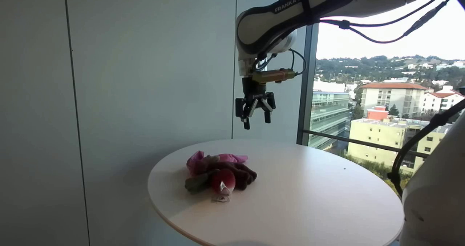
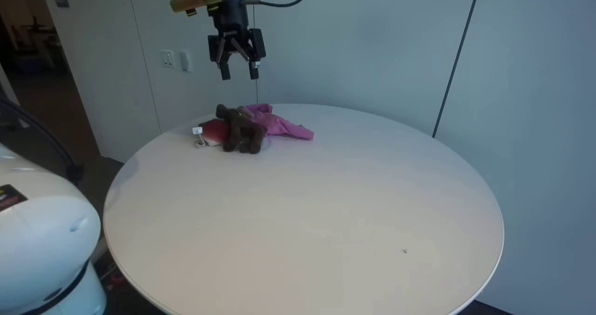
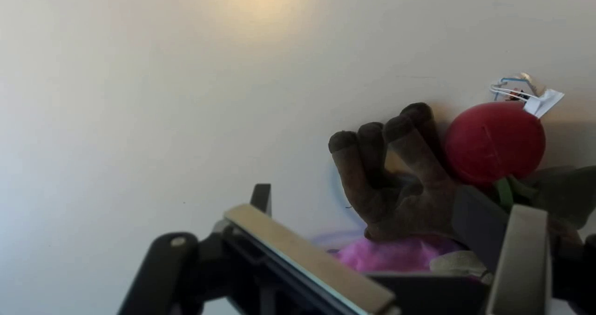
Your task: Pile the objects, which are on the table, on the right
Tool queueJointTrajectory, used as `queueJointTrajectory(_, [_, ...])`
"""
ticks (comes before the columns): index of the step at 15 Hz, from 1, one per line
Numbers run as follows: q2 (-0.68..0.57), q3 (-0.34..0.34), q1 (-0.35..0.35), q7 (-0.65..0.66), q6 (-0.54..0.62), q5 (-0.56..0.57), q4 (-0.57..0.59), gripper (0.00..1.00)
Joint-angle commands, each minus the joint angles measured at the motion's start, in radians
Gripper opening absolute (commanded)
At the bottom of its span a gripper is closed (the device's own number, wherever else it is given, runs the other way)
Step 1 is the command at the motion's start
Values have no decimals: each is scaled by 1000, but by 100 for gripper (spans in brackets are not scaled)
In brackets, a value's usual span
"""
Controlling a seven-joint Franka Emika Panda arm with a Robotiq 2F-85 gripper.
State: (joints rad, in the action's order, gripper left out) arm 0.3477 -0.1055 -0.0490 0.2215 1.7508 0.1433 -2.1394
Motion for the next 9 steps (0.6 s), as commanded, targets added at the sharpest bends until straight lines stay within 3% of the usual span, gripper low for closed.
queueJointTrajectory(1, [-1, 14, 17, 4, -2, 5, 2, 100])
queueJointTrajectory(3, [1, 14, 18, 15, 21, 2, 2, 100])
queueJointTrajectory(9, [23, 15, 87, -52, 210, -178, -8, 100])
